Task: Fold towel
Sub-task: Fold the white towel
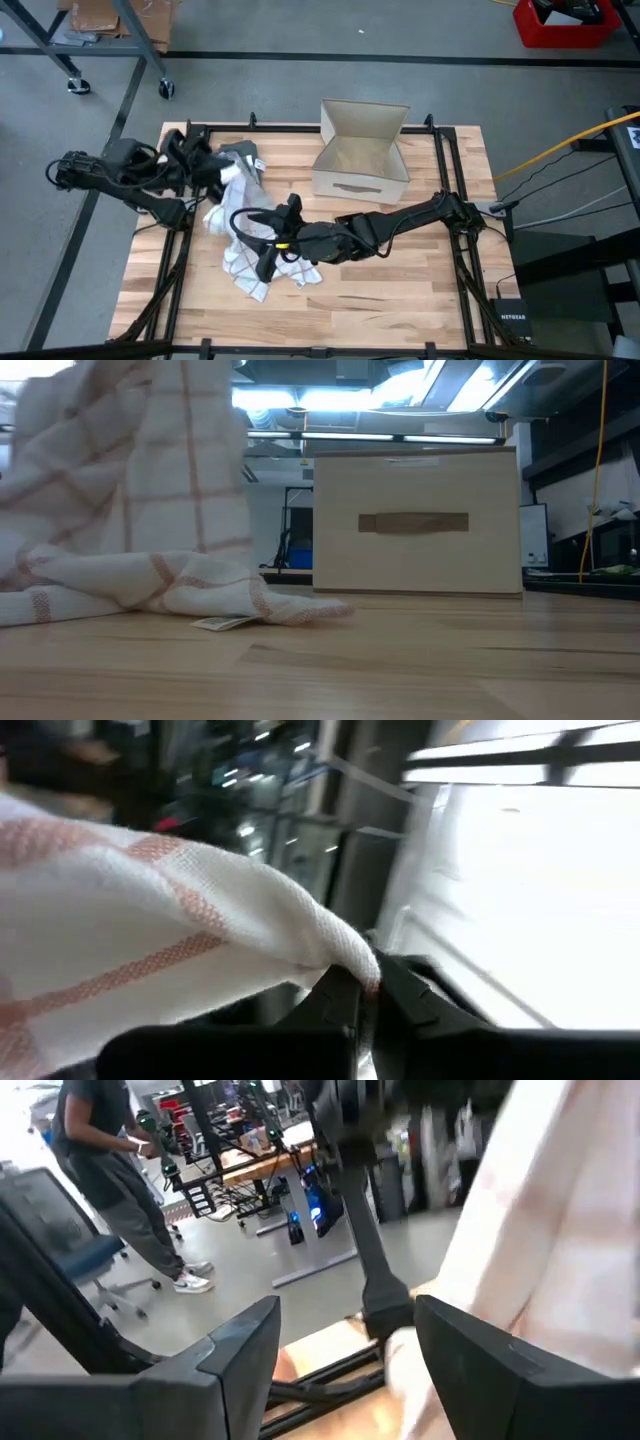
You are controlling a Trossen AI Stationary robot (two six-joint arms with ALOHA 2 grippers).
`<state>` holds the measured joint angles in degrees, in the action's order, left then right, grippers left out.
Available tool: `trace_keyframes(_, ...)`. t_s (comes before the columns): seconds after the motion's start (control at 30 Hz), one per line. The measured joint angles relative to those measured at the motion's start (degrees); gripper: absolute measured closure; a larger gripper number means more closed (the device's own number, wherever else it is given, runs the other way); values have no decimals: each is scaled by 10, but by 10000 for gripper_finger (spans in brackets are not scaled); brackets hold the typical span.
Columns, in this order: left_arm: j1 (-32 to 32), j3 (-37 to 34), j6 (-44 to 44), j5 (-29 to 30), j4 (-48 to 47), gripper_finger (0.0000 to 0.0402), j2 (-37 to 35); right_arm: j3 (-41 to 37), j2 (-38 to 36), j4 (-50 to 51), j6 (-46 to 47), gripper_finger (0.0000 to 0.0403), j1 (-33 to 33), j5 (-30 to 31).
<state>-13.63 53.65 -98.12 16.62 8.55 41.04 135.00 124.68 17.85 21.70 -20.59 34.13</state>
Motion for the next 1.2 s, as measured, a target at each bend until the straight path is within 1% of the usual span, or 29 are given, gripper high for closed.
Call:
trace_keyframes(0.1, 18, 0, 25, 3, 73, 401, 17, 0, 8, 8, 52, 166, 3, -1)
trace_keyframes(0.17, 29, 0, 27, 3, 119, 401, 34, 0, 18, 3, 84, 166, 6, -4)
trace_keyframes(0.23, 36, 0, 21, 3, 164, 401, 49, 0, 30, -1, 114, 166, 11, -7)
trace_keyframes(0.33, 51, 0, -11, 2, 243, 401, 76, 0, 42, 1, 156, 166, 17, -7)
trace_keyframes(0.4, 60, 0, -21, 0, 297, 401, 90, 0, 47, 1, 171, 166, 21, -7)
trace_keyframes(0.47, 67, 0, -16, -17, 321, 401, 97, 0, 48, 10, 174, 166, 24, -2)
trace_keyframes(0.53, 70, 0, -11, -37, 326, 401, 99, 0, 48, 27, 177, 166, 28, 8)
trace_keyframes(0.6, 71, 0, -18, -41, 326, 401, 98, 0, 48, 36, 192, 166, 30, 24)
trace_keyframes(0.73, 75, 0, -24, -42, 330, 401, 96, 0, 48, 49, 215, 166, 30, 28)
trace_keyframes(0.87, 75, 0, -24, -42, 330, 401, 95, 0, 48, 117, 273, 166, 31, 42)
trace_keyframes(0.93, 75, 0, -24, -42, 330, 401, 95, 0, 48, 133, 294, 166, 34, 48)
trace_keyframes(1.1, 75, 0, -24, -42, 330, 401, 96, -5, 52, 108, 306, 166, 51, 37)
trace_keyframes(1.2, 75, 0, -24, -42, 329, 401, 96, -5, 62, 81, 308, 166, 65, 5)
